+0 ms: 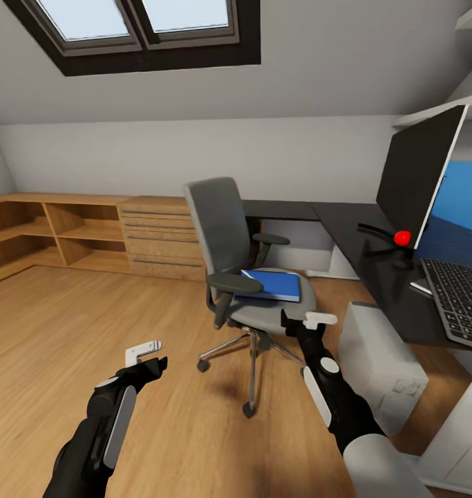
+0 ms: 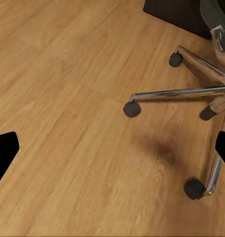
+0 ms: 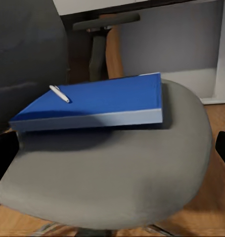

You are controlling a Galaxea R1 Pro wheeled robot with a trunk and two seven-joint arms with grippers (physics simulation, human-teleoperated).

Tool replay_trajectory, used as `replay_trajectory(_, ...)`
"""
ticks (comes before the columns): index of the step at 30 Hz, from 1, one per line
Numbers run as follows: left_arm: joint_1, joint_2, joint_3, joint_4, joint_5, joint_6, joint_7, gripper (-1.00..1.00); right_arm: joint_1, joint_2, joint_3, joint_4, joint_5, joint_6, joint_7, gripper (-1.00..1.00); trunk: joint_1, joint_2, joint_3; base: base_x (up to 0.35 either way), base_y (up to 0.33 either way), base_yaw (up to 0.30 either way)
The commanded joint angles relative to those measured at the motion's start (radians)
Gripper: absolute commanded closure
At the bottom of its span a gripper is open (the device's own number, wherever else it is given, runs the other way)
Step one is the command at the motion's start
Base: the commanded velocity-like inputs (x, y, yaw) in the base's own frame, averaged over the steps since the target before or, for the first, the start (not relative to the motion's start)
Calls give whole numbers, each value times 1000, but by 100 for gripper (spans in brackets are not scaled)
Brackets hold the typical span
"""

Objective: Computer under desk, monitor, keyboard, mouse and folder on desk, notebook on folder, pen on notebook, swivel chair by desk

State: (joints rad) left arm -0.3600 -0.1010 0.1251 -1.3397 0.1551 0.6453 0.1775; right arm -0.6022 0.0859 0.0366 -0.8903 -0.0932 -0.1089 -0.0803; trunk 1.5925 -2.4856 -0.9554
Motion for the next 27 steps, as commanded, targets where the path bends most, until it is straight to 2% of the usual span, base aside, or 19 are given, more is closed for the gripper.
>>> replay_trajectory(1,0,-1,1,-1,11,4,7,-100,-1,0,4,0,-33,13,-6,-100,0,0,-1,36,238,0)
replay_trajectory(3,0,-1,1,0,11,4,7,-100,-1,0,4,0,-90,34,-6,-100,0,0,-1,20,143,0)
replay_trajectory(5,0,-1,1,0,11,4,7,-100,-1,-1,8,1,-203,56,-6,-100,0,0,-1,7,49,0)
replay_trajectory(6,0,-1,1,1,11,4,7,-100,-1,-1,8,1,-232,60,-5,-100,0,0,-1,2,17,0)
replay_trajectory(11,0,-1,1,3,11,4,7,-100,-1,-1,5,0,-263,62,-3,-100,0,0,-1,1,7,0)
replay_trajectory(27,0,0,1,9,11,4,7,-100,-1,-1,7,-17,-266,57,-3,-100,0,0,-1,0,0,-24)
